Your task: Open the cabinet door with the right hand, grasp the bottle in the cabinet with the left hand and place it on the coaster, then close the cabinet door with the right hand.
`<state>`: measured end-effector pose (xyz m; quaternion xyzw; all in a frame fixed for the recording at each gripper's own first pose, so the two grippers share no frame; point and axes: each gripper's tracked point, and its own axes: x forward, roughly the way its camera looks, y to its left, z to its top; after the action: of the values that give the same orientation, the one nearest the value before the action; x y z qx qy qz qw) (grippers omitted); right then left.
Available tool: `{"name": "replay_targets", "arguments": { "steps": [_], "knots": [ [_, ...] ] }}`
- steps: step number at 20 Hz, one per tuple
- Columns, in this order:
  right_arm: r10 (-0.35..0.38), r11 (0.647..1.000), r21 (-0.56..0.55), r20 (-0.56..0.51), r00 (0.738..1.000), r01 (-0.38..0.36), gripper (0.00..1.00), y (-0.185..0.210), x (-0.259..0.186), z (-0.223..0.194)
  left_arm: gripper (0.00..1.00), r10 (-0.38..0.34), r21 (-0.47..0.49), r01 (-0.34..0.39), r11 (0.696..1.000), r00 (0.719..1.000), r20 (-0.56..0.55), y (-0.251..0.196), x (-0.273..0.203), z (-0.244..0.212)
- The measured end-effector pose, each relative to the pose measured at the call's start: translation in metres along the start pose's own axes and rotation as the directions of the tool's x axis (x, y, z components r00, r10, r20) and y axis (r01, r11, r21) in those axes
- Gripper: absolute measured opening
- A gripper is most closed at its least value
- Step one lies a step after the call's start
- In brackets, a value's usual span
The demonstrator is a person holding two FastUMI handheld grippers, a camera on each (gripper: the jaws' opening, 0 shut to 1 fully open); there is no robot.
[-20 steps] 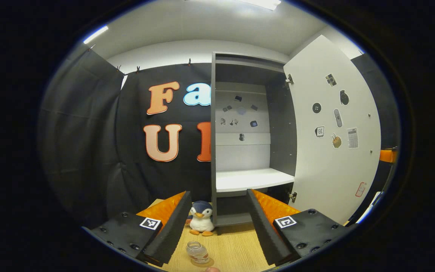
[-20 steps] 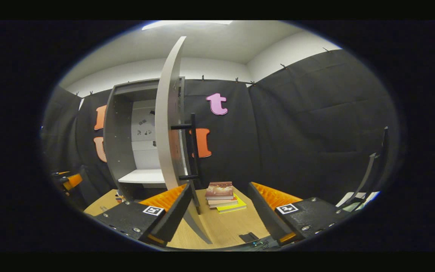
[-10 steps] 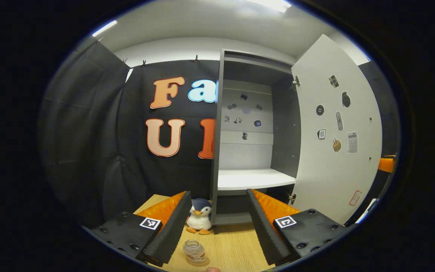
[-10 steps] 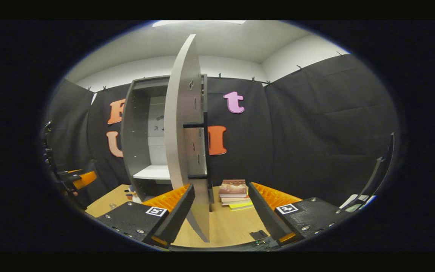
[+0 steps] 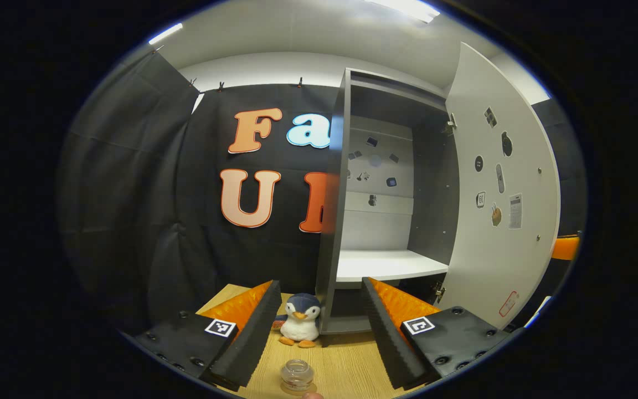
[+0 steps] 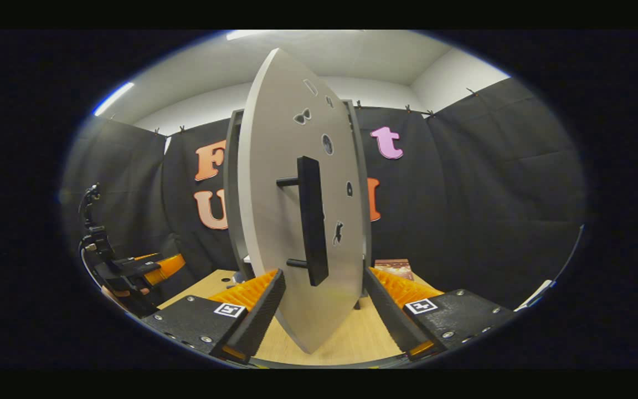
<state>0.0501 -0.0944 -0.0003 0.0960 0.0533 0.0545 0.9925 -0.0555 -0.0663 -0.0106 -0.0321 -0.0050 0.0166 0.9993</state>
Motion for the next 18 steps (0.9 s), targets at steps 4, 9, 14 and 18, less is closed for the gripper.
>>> {"name": "replay_targets", "arguments": {
  "steps": [4, 9, 14, 18],
  "knots": [
    [0.025, 1.0, -0.002, -0.007, 1.0, -0.025, 0.9, 0.037, 0.043, 0.0, 0.94, -0.018, 0.004, 0.018, 1.0, 1.0, 0.011, 0.02, 0.022, 0.003],
    [0.048, 0.998, 0.028, 0.011, 0.999, -0.048, 0.98, 0.083, 0.092, -0.003, 0.94, -0.049, 0.019, 0.049, 0.999, 0.999, 0.014, 0.045, 0.057, 0.001],
    [0.039, 0.998, 0.038, 0.028, 0.999, -0.04, 0.95, 0.119, 0.138, -0.008, 0.94, -0.076, 0.018, 0.076, 0.997, 0.997, 0.012, 0.063, 0.071, -0.002],
    [0.054, 0.996, 0.065, 0.016, 0.998, -0.055, 0.95, 0.133, 0.174, -0.008, 0.94, -0.066, -0.017, 0.066, 0.998, 0.998, 0.0, 0.075, 0.069, -0.008]
  ]
}}
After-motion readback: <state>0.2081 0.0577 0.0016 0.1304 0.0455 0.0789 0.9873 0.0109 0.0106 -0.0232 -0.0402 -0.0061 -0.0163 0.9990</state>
